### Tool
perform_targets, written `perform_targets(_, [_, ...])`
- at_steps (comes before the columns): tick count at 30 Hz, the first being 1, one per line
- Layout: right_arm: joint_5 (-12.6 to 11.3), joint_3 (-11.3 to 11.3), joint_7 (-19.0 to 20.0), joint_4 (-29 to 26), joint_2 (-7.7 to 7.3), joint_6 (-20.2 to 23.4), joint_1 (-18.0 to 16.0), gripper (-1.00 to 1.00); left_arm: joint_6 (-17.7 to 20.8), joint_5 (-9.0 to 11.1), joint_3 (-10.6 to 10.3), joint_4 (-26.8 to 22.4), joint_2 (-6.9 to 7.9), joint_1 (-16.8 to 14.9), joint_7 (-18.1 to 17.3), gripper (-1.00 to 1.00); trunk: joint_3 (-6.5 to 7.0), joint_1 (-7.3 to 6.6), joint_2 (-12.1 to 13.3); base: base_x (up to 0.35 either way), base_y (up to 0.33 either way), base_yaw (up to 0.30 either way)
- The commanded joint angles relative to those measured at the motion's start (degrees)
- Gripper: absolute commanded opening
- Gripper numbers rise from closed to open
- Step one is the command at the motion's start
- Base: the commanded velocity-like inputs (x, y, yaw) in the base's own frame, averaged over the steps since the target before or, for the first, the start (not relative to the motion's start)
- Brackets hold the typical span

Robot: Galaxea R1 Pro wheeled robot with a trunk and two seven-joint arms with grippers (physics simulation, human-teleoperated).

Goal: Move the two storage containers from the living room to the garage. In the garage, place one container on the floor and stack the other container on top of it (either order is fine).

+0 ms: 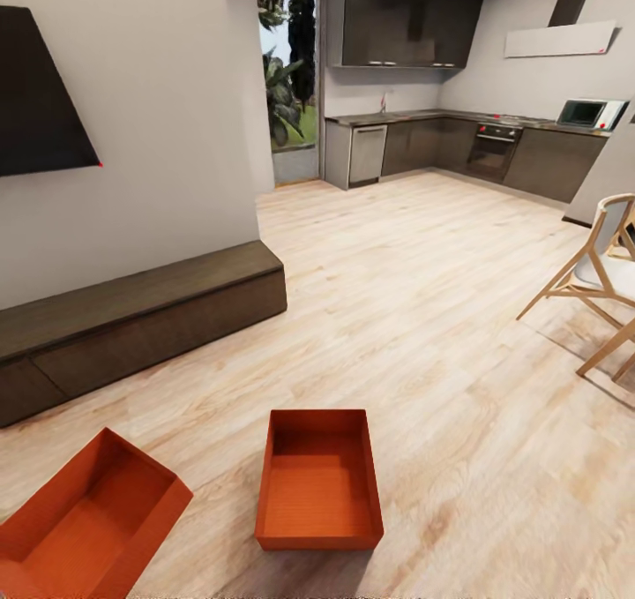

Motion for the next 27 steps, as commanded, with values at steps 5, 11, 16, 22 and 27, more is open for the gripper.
perform_targets(5, [-0.6,0.41,0.27,0.14,0.01,-0.3,-0.05,1.0,0.4,0.32,0.25,-0.14,-0.02,-0.03,0.04,1.0,-0.51,0.0,-0.02,0.0,0.0,0.0])
perform_targets(11, [-0.6,0.41,0.27,0.14,0.02,-0.3,-0.05,1.0,0.4,0.32,0.27,-0.14,-0.02,0.0,0.04,1.0,-1.07,0.0,-0.02,0.0,0.0,0.0])
perform_targets(16, [-0.6,0.41,0.27,0.14,-0.03,-0.3,-0.05,1.0,0.4,0.32,0.27,-0.14,-0.02,-0.03,0.04,1.0,-1.53,0.0,-0.02,0.0,0.0,0.0])
perform_targets(22, [-0.6,0.41,0.27,0.14,0.01,-0.3,-0.05,1.0,0.4,0.32,0.29,-0.14,-0.02,-0.03,0.04,1.0,-2.09,0.0,-0.02,0.0,0.0,0.0])
perform_targets(27, [-0.6,0.36,0.27,0.14,0.01,-0.3,-0.05,1.0,0.4,0.32,0.26,-0.14,-0.02,-0.02,0.04,1.0,-2.56,0.0,-0.02,0.0,0.0,0.0])
